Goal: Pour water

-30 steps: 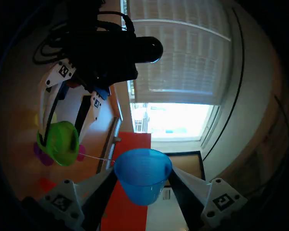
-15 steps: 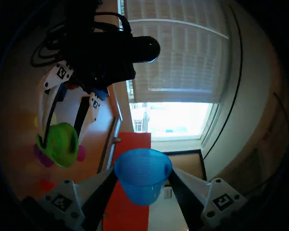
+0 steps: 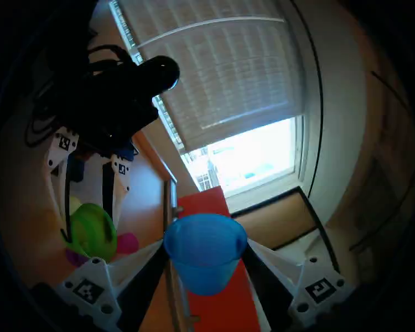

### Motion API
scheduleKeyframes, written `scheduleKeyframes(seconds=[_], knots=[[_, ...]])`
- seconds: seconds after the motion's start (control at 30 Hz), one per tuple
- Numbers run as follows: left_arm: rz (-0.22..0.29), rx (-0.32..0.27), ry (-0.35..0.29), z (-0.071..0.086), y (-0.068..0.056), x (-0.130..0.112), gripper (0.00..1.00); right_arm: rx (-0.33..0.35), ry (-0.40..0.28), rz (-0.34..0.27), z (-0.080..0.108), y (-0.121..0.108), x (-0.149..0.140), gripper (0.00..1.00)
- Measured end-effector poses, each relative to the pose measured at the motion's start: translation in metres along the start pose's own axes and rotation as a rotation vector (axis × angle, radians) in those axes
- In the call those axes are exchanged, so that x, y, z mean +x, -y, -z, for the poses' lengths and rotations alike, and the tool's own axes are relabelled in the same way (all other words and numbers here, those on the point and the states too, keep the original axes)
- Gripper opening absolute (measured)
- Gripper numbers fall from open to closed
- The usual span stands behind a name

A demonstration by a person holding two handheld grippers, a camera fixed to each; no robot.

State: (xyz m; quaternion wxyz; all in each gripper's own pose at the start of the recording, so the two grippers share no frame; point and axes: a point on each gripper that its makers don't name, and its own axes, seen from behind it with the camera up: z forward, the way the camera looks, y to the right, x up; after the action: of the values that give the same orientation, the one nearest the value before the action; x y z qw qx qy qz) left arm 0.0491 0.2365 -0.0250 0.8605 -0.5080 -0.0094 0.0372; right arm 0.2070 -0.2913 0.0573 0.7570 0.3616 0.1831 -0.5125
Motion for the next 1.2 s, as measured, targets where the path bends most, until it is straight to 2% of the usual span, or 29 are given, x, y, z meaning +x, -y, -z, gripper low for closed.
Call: scheduleKeyframes(seconds=[0.47, 0.7, 1.2], knots=[[-0.004, 0.01, 0.004, 0.002, 0.003, 0.002, 0.87, 0.019, -0.024, -0.423, 0.014, 0.009, -0.006, 0.9], [-0.006, 0.014, 0.005, 0.004, 0.003, 0.003, 0.87, 0.041, -0.019, -0.611, 0.019, 0.014, -0.011, 0.9], [-0.019, 0.025, 0.016, 0.008, 0.006, 0.004, 0.87, 0.104, 0.004, -1.033, 0.02, 0.024, -0.017, 0.9]])
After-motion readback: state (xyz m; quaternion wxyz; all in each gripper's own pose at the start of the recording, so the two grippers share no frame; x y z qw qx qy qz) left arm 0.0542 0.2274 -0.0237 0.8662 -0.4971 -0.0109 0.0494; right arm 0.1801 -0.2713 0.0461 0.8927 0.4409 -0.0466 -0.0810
